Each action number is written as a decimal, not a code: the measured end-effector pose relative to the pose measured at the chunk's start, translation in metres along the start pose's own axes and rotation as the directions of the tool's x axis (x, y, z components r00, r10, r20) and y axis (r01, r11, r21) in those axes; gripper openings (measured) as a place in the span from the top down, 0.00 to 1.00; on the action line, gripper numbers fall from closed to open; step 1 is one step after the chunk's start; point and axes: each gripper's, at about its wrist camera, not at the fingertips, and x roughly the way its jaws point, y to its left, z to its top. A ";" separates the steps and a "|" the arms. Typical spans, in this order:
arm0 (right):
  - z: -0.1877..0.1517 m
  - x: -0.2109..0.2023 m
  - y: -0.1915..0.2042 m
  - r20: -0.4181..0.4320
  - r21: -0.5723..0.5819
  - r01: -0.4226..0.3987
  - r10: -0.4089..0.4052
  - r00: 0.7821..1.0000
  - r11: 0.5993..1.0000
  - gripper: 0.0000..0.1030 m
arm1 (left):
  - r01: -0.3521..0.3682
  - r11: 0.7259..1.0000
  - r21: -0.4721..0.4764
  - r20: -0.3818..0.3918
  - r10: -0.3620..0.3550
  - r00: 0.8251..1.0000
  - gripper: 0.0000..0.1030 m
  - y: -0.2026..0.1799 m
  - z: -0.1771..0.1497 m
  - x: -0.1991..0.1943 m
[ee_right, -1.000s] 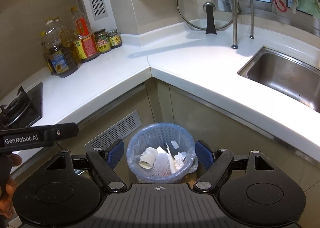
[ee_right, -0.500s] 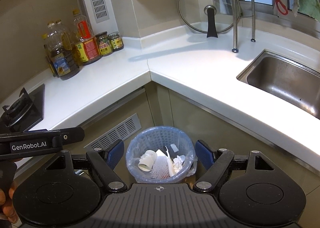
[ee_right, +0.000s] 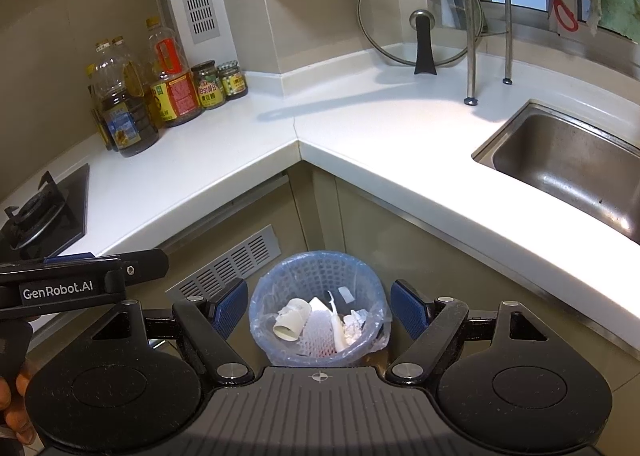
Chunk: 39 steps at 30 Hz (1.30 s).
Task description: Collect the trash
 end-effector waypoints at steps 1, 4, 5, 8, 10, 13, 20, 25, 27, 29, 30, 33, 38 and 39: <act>0.000 0.000 0.000 -0.001 -0.001 0.000 0.000 1.000 1.000 0.24 | -0.001 1.000 0.000 0.000 0.001 1.000 0.10 0.000 0.000 0.000; -0.001 0.000 0.000 -0.001 -0.003 0.000 0.000 1.000 1.000 0.24 | 0.000 1.000 0.001 0.000 0.000 1.000 0.10 0.000 0.000 0.000; -0.001 0.000 0.000 -0.001 -0.003 0.000 0.000 1.000 1.000 0.24 | -0.001 1.000 0.001 0.000 0.001 1.000 0.10 0.000 0.000 0.000; -0.001 0.000 0.000 -0.002 -0.002 -0.001 0.001 1.000 1.000 0.24 | -0.003 1.000 0.001 0.002 0.003 1.000 0.10 0.001 -0.001 -0.001; -0.001 0.000 0.000 -0.001 -0.005 -0.002 0.002 1.000 1.000 0.24 | -0.004 1.000 0.001 0.001 0.004 1.000 0.10 0.001 -0.001 -0.001; -0.001 0.000 0.000 -0.001 -0.005 -0.001 0.001 1.000 1.000 0.24 | -0.004 1.000 -0.001 0.001 0.004 1.000 0.10 0.002 -0.001 -0.001; -0.002 0.000 0.000 0.000 -0.008 -0.001 0.001 1.000 1.000 0.24 | -0.006 1.000 -0.002 0.003 0.006 1.000 0.10 0.002 -0.002 -0.003; -0.002 0.000 0.000 -0.001 -0.009 -0.002 0.002 1.000 1.000 0.24 | -0.008 1.000 -0.005 0.004 0.008 1.000 0.10 0.003 -0.002 -0.004; -0.002 0.000 0.001 0.000 -0.010 -0.001 0.001 1.000 1.000 0.24 | -0.008 1.000 -0.005 0.004 0.008 1.000 0.10 0.004 -0.002 -0.005; -0.003 -0.001 0.001 0.001 -0.010 -0.001 0.001 1.000 1.000 0.24 | -0.008 1.000 -0.004 0.004 0.008 1.000 0.10 0.004 -0.002 -0.005; -0.003 -0.001 0.002 0.002 -0.009 -0.001 0.001 1.000 1.000 0.24 | -0.008 1.000 -0.005 0.004 0.008 1.000 0.10 0.003 -0.002 -0.005; -0.002 -0.001 0.000 0.001 -0.011 -0.003 0.003 1.000 1.000 0.24 | -0.008 1.000 -0.005 0.005 0.008 1.000 0.10 0.004 -0.002 -0.005; -0.002 -0.001 0.000 0.001 -0.011 -0.003 0.003 1.000 1.000 0.24 | -0.009 1.000 -0.004 0.006 0.009 1.000 0.10 0.004 -0.002 -0.005; -0.002 -0.001 0.000 0.001 -0.011 -0.003 0.003 1.000 1.000 0.24 | -0.008 1.000 -0.004 0.006 0.008 1.000 0.10 0.004 -0.001 -0.005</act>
